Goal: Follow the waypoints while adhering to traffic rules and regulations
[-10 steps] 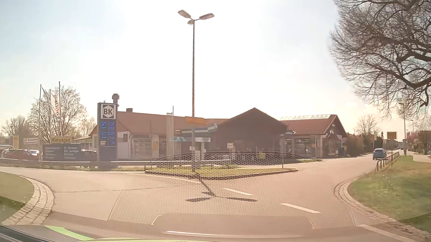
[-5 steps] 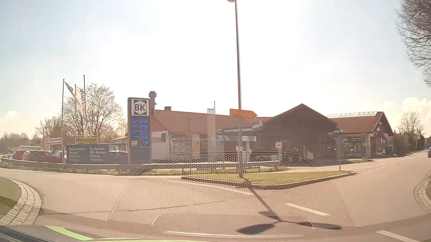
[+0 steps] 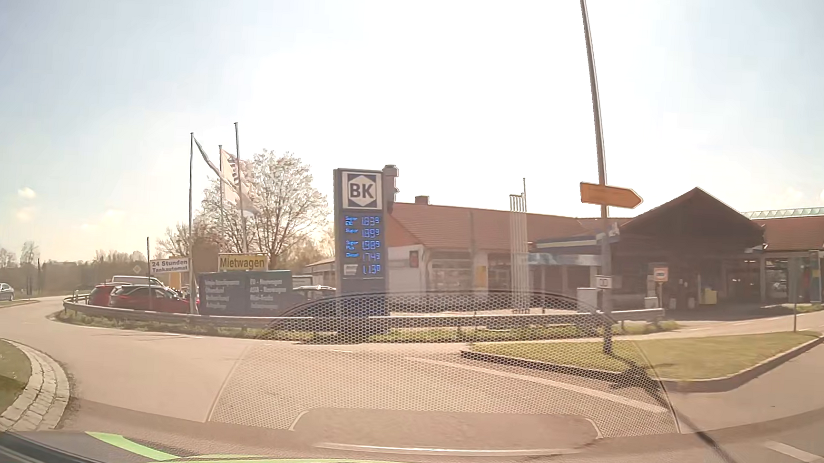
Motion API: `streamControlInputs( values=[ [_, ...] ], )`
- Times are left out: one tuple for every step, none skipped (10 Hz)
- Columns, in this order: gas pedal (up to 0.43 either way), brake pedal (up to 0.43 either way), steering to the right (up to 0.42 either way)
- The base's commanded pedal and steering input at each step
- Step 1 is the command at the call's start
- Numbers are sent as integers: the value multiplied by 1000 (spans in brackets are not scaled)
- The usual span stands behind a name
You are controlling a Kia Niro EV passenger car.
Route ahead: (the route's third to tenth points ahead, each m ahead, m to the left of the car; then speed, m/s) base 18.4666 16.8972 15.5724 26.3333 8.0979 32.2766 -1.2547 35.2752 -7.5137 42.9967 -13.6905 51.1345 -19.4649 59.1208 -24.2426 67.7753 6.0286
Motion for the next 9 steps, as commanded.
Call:
streamControlInputs(
  values=[
    [59,0,-294],
    [59,0,-295],
    [59,0,-297],
    [59,0,-298],
    [59,0,-297],
    [59,0,-293],
    [59,0,-290],
    [59,0,-286],
    [59,0,-285]
  ],
)
